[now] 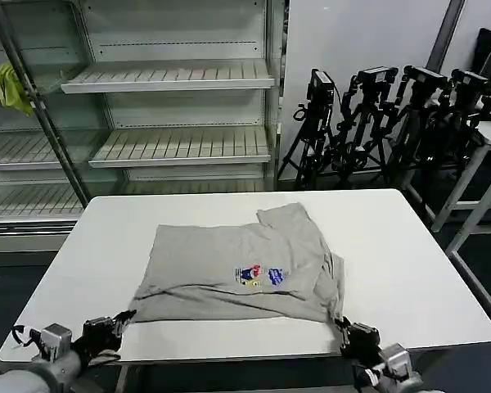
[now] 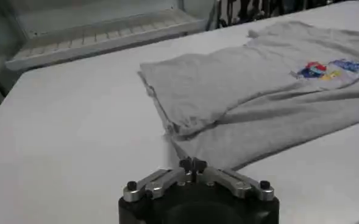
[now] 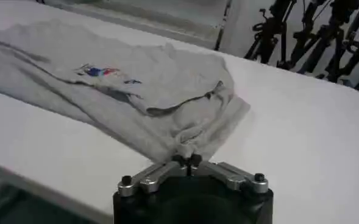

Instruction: Fold and organize the clothes.

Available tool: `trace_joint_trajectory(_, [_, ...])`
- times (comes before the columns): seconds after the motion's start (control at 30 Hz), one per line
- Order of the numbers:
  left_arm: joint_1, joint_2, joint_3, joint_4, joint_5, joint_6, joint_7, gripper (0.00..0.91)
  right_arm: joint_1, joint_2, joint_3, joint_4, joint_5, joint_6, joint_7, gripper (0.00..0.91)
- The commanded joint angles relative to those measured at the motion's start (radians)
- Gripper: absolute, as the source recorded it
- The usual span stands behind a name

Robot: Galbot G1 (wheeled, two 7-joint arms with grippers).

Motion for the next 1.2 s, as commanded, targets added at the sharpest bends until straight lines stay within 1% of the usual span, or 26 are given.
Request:
trace_joint_trajectory(0.03, [0.227,0.014,-0.11,-0.105,0.001,0.005,-0.003,0.04,-0.182,-0.07,0.135,0.086,-0.002,0.0,0.004,0.0])
trace_joint_trajectory(0.17, [0.281,-0.002,-0.156,-0.131,0.007,0.008,-0.004,0.04,-0.185,-0.085,0.157,0.084,0.01,0.01,0.003,0.0])
trace_joint_trajectory(0.3, [0.287,-0.037,-0.143,-0.143,0.029,0.007,-0.004,0.05,-0.149,-0.083,0.133,0.058,0.014,0.02,0.004,0.0])
trace_joint_trajectory(0.33, [0.285,-0.043,-0.14,-0.143,0.034,0.006,-0.004,0.04,-0.147,-0.083,0.131,0.055,0.014,0.021,0.004,0.0])
trace_joint_trajectory(0.53, [0.266,-0.056,-0.125,-0.138,0.038,0.007,-0.007,0.04,-0.148,-0.085,0.125,0.059,0.018,0.02,0.005,0.0])
trace_joint_trajectory(0.57, [0.267,-0.056,-0.126,-0.137,0.038,0.007,-0.007,0.232,-0.142,-0.086,0.12,0.058,0.017,0.019,0.005,0.756])
trace_joint_trajectory(0.6, [0.267,-0.056,-0.127,-0.136,0.038,0.007,-0.007,0.534,-0.137,-0.087,0.118,0.057,0.018,0.017,0.006,0.756])
trace_joint_trajectory(0.63, [0.267,-0.055,-0.128,-0.135,0.038,0.007,-0.006,0.907,-0.13,-0.09,0.111,0.056,0.018,0.014,0.002,0.907])
trace_joint_trajectory(0.9, [0.262,-0.044,-0.135,-0.135,0.032,0.013,-0.017,0.907,-0.097,-0.104,0.093,0.094,0.054,-0.05,0.03,0.907])
trace_joint_trajectory(1.13, [0.253,-0.042,-0.129,-0.139,0.025,0.028,-0.026,0.907,-0.117,-0.123,0.134,0.143,0.098,-0.097,0.058,0.907])
trace_joint_trajectory(1.2, [0.252,-0.043,-0.133,-0.142,0.027,0.029,-0.029,0.907,-0.119,-0.125,0.14,0.148,0.111,-0.111,0.073,0.907])
